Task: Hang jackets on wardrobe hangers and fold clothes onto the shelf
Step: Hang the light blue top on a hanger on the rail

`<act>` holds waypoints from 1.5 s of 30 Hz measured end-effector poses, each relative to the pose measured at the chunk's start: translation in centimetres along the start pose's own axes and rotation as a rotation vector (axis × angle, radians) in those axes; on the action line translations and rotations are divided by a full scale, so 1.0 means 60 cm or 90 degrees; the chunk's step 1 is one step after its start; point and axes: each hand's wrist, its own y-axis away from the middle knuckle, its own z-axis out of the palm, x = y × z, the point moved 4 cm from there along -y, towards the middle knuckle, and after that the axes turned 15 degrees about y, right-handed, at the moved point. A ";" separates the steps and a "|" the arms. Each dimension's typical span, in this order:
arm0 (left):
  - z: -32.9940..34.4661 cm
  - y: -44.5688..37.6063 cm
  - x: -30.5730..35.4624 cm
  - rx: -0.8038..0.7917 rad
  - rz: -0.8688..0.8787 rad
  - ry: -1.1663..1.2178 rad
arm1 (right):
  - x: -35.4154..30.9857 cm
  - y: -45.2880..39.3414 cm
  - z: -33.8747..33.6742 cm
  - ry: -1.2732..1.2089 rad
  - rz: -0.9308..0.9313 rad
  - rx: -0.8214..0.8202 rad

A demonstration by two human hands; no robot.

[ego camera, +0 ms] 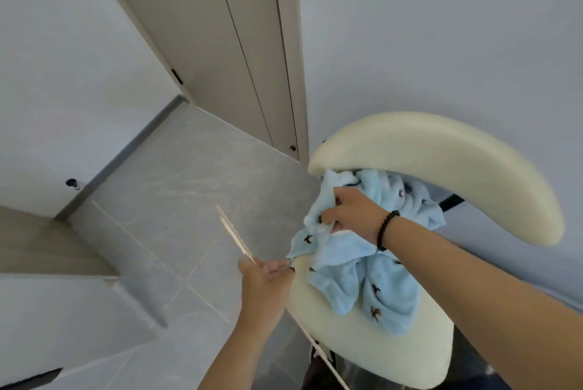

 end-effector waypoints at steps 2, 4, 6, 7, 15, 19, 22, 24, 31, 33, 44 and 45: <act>-0.001 0.016 0.026 -0.048 0.025 0.018 | -0.076 0.028 0.006 -0.035 -0.048 -0.019; -0.014 0.034 0.056 -0.063 0.053 0.038 | -0.146 0.055 0.019 -0.062 -0.091 -0.041; -0.038 0.055 0.093 -0.045 0.081 0.066 | -0.209 0.080 0.037 -0.082 -0.130 -0.059; -0.051 0.063 0.113 -0.040 0.101 0.077 | -0.238 0.091 0.045 -0.092 -0.151 -0.060; -0.190 0.133 0.242 0.034 0.289 0.129 | -0.369 0.155 0.073 -0.161 -0.154 0.062; -0.251 0.195 0.287 0.091 0.376 0.097 | -0.394 0.183 0.118 0.241 -0.282 0.109; -0.321 0.249 0.304 0.144 0.386 0.094 | -0.428 0.228 0.203 0.457 -0.469 0.028; -0.370 0.292 0.302 0.139 0.403 0.112 | -0.452 0.256 0.270 0.475 -0.526 -0.017; -0.543 0.438 0.270 0.132 0.485 0.143 | -0.474 0.322 0.472 0.365 -0.521 -0.112; -0.602 0.482 0.255 0.166 0.495 0.151 | -0.476 0.356 0.508 0.258 -0.495 -0.141; -0.886 0.720 0.192 0.338 0.587 0.072 | -0.598 0.551 0.744 0.364 -0.656 -0.017; -0.911 0.739 0.182 0.379 0.591 0.026 | -0.610 0.561 0.771 0.361 -0.660 -0.030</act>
